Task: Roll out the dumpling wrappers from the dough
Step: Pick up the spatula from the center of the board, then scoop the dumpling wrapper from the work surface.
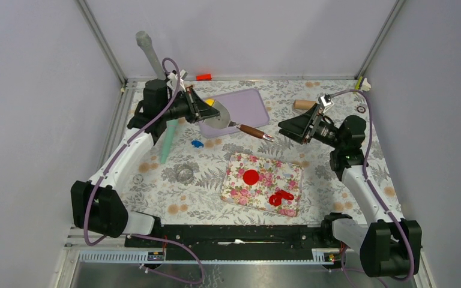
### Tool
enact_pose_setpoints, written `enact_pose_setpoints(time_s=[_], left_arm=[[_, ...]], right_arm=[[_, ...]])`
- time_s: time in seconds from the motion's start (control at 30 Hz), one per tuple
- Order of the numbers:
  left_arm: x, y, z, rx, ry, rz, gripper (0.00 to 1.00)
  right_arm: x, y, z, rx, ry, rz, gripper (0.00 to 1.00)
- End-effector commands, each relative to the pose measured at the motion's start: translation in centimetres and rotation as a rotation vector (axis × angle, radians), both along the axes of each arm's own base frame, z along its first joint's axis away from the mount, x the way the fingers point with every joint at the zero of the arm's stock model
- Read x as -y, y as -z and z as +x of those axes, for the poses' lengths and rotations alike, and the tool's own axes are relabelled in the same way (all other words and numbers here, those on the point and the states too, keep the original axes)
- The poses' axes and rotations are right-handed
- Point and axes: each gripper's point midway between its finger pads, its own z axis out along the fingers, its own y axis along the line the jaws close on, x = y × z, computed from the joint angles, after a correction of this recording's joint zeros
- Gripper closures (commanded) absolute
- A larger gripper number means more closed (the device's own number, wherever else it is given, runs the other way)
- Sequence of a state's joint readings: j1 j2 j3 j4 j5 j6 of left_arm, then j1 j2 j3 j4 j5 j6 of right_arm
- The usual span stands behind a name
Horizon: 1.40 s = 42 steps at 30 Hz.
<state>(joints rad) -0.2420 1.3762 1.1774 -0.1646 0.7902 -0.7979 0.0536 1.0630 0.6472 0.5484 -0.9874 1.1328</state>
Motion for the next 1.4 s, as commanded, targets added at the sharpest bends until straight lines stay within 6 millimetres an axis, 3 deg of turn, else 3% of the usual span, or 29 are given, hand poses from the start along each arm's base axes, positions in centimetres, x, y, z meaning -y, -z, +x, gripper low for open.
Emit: enact_pose_setpoints(time_s=[0.0, 0.1, 0.23, 0.43, 0.7, 0.97, 1.37], left_arm=[[0.4, -5.7, -0.9, 0.174, 0.029, -0.124, 1.0], [0.5, -5.8, -1.0, 0.173, 0.031, -0.133, 1.0], [0.5, -6.2, -1.0, 0.191, 0.034, -0.146, 1.0], [0.7, -6.0, -1.0, 0.183, 0.052, -0.149, 1.0], [0.7, -6.5, -1.5, 0.212, 0.071, -0.156, 1.0], [1.0, -5.7, -1.4, 0.171, 0.093, -0.153, 1.0], [0.9, -4.4, -0.9, 0.127, 0.078, -0.123, 1.0]], right_arm=[[-0.3, -3.4, -1.4, 0.107, -0.05, 0.047, 0.0], [-0.9, -2.9, -1.4, 0.087, -0.044, 0.044, 0.0], [-3.5, -2.1, -1.9, 0.058, -0.078, 0.055, 0.02], [-6.1, -2.6, -2.8, 0.072, -0.133, 0.105, 0.1], [-6.2, -3.2, -0.4, 0.073, -0.039, 0.141, 0.28], [-6.8, -3.7, -0.3, 0.077, -0.074, 0.153, 0.45], [-8.1, -3.7, -1.1, 0.081, -0.142, 0.146, 0.46]])
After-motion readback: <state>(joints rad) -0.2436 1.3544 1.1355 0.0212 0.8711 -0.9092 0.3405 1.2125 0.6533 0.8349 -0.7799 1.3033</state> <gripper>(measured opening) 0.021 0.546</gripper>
